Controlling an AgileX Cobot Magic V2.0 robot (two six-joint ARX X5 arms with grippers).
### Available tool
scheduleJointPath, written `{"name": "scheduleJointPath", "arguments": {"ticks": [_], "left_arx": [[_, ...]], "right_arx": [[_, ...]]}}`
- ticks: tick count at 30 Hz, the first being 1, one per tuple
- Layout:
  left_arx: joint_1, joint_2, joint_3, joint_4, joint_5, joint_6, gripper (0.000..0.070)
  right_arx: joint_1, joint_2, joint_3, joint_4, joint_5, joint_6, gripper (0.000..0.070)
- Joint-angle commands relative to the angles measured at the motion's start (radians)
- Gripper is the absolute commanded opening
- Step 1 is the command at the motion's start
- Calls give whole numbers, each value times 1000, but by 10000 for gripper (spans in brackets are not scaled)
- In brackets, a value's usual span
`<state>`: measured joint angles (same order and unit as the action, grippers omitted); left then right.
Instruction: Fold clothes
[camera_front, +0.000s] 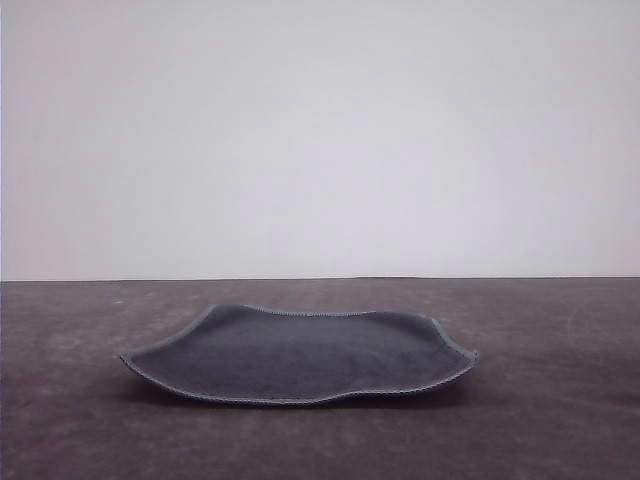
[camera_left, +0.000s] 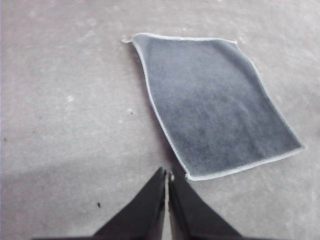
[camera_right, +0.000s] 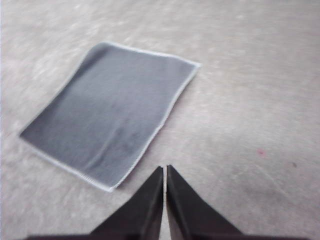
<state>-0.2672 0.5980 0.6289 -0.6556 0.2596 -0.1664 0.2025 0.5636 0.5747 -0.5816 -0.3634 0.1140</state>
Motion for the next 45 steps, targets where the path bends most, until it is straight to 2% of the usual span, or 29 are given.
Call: {"name": "scheduleJointPath", "arguments": {"ticks": [1, 3, 4, 5, 7, 8, 9, 13, 15, 19, 22, 27, 33, 40, 45], "left_arx": [[-3, 12, 16, 6, -1, 23, 3], [-3, 17, 16, 10, 0, 20, 16], [-3, 17, 16, 15, 0, 20, 45], [-3, 16, 16, 26, 0, 20, 131], [-3, 15, 16, 50, 0, 19, 348], [-3, 14, 16, 61, 0, 19, 427], [-3, 14, 16, 69, 0, 17, 467], [-3, 18, 16, 80, 0, -23, 470], [-3, 29, 17, 80, 0, -45, 471], [-3, 81, 28, 76, 13, -100, 472], [-2, 147, 52, 75, 39, -124, 472], [-1, 291, 100, 95, 74, -127, 472], [-1, 474, 121, 233, 157, -151, 472], [-1, 675, 143, 388, 170, -168, 472], [-2, 813, 186, 452, 172, -182, 472]], "right_arx": [[6, 4, 13, 12, 5, -18, 6], [6, 4, 13, 12, 4, -19, 29], [6, 4, 13, 12, 4, -22, 74], [6, 3, 13, 15, 4, -23, 172], [6, 3, 13, 20, 5, -22, 365], [6, 3, 13, 21, 5, -22, 392], [6, 3, 13, 21, 4, -22, 404], [6, 3, 13, 21, 4, -14, 403], [5, 11, 13, 24, 3, 12, 403], [5, 61, 13, 43, -11, 125, 403], [5, 124, 13, 73, -61, 203, 403], [5, 259, 13, 163, -138, 251, 403], [5, 448, 13, 314, -193, 287, 403], [4, 659, 13, 518, -247, 343, 403], [4, 789, 14, 638, -253, 351, 403]]}}
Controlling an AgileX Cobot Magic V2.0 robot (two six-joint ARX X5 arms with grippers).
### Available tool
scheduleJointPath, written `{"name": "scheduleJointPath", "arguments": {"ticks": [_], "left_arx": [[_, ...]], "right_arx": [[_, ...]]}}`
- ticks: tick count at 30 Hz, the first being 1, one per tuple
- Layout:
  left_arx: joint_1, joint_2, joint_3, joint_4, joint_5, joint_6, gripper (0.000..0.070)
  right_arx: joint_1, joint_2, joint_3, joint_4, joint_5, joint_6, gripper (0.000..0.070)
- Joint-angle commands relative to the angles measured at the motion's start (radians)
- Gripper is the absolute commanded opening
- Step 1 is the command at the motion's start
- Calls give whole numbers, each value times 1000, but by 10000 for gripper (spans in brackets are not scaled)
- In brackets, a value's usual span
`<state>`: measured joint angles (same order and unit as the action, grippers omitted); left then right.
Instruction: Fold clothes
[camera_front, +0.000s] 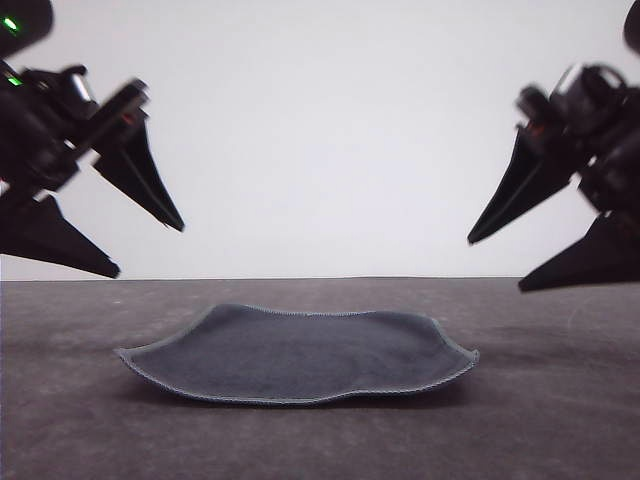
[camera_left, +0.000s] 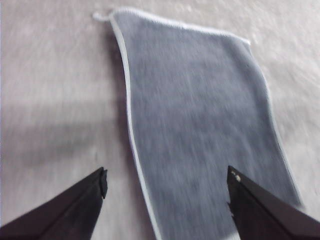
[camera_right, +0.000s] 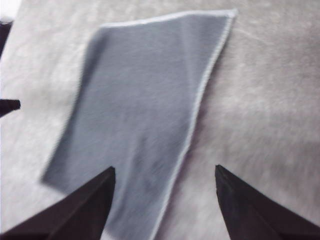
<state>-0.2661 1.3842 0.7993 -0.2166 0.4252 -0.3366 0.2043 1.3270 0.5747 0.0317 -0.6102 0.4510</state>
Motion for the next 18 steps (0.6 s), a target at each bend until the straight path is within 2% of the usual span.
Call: {"name": "scheduleJointPath", "arguments": {"ticks": [1, 9, 18], "left_arx": [[-3, 50, 24, 25, 7, -17, 472], [-3, 234, 100, 118, 42, -45, 472], [-3, 370, 200, 141, 42, -50, 472]], "right_arx": [[3, 48, 14, 48, -10, 14, 403], [3, 213, 24, 247, -47, 101, 403], [3, 378, 170, 252, -72, 113, 403]]}}
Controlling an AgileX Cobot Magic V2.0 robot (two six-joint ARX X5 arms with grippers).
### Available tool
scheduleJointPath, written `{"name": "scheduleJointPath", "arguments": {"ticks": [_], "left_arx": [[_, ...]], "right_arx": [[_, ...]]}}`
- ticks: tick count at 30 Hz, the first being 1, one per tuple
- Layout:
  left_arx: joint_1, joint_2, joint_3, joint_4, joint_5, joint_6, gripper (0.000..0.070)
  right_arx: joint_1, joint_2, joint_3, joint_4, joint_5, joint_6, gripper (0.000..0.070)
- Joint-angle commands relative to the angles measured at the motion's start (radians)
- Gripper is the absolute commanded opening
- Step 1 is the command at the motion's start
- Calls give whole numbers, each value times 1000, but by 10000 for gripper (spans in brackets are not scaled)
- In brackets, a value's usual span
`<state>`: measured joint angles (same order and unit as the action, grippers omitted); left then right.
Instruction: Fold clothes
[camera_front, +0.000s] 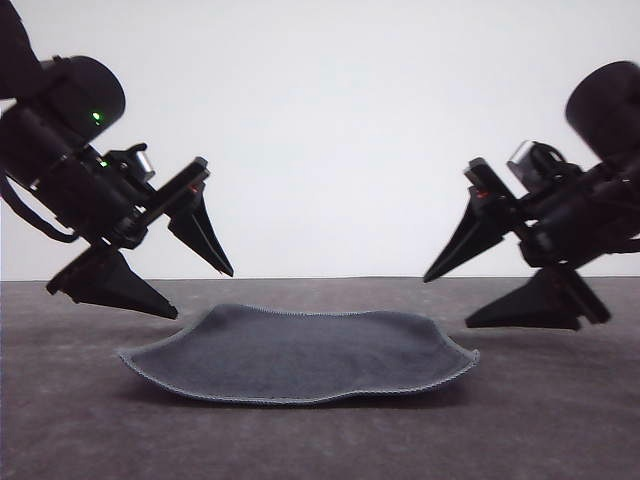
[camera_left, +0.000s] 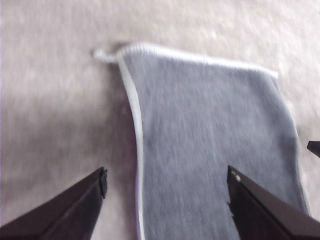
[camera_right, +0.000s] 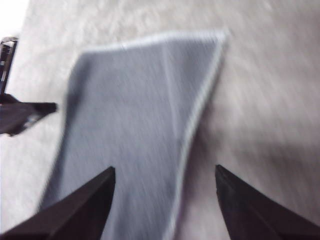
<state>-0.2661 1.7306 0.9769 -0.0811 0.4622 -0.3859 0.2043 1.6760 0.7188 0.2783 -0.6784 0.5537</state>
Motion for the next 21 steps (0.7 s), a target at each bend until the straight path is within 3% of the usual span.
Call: {"name": "scheduleJointPath", "arguments": {"ticks": [1, 10, 21], "left_arx": [[-3, 37, 34, 5, 5, -1, 472], [-3, 153, 138, -4, 11, -5, 472], [-3, 235, 222, 0, 36, -27, 472]], "right_arx": [[3, 47, 47, -3, -4, 12, 403], [3, 179, 204, -75, -32, 25, 403], [7, 246, 249, -75, -58, 41, 403]]}}
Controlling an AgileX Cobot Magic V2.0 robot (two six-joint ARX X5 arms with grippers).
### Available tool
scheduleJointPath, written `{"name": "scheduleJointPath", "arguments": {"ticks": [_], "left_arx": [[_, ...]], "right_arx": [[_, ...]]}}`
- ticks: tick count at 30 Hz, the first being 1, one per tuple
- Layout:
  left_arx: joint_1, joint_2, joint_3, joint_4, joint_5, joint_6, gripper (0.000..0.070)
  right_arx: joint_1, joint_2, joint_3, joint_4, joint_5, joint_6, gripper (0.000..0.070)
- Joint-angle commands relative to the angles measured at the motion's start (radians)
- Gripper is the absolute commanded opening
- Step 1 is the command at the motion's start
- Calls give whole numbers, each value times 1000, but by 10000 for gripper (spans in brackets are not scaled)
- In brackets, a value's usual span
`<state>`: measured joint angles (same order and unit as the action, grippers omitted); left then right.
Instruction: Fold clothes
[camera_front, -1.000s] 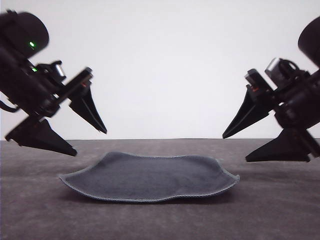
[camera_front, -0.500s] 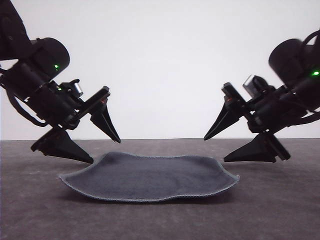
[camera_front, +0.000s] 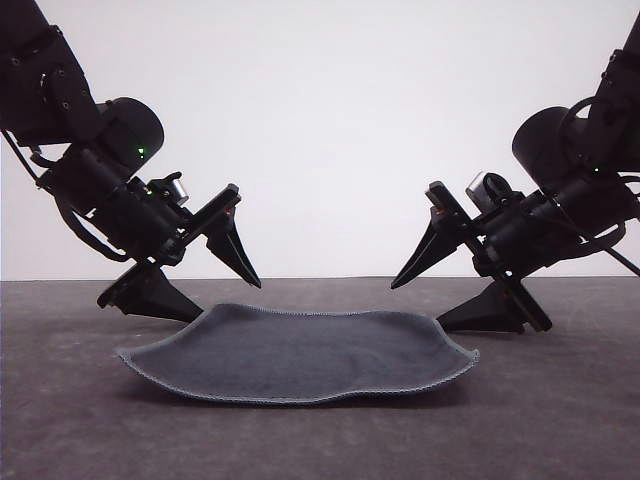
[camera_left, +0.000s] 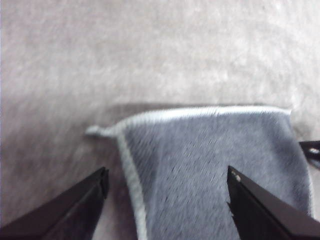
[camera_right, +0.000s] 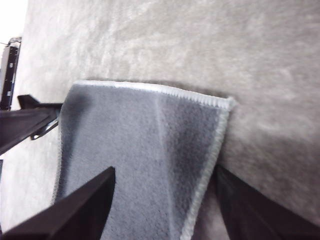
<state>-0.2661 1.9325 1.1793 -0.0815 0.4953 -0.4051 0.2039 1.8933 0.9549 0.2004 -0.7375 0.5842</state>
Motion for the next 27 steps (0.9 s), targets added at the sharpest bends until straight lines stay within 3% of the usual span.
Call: {"name": "scheduleJointPath", "arguments": {"ticks": [1, 10, 12, 14, 16, 23, 25, 27], "left_arx": [[-3, 35, 23, 0, 7, -8, 472], [-5, 38, 26, 8, 16, -8, 472], [-5, 39, 26, 9, 13, -8, 471], [-5, 39, 26, 10, 5, -8, 458], [-5, 39, 26, 10, 2, -7, 393], [-3, 39, 26, 10, 2, -7, 52], [-3, 39, 26, 10, 2, -7, 9], [-2, 39, 26, 9, 2, -7, 9]], "right_arx": [[8, 29, 13, 7, 1, 10, 403], [23, 29, 16, 39, 10, 9, 400], [24, 29, 16, 47, 29, 7, 359], [24, 29, 16, 53, 50, 5, 271], [24, 29, 16, 61, 61, 3, 202], [23, 29, 16, 67, 76, -1, 20], [23, 29, 16, 69, 77, -6, 2], [23, 29, 16, 69, 76, -16, 2]]}}
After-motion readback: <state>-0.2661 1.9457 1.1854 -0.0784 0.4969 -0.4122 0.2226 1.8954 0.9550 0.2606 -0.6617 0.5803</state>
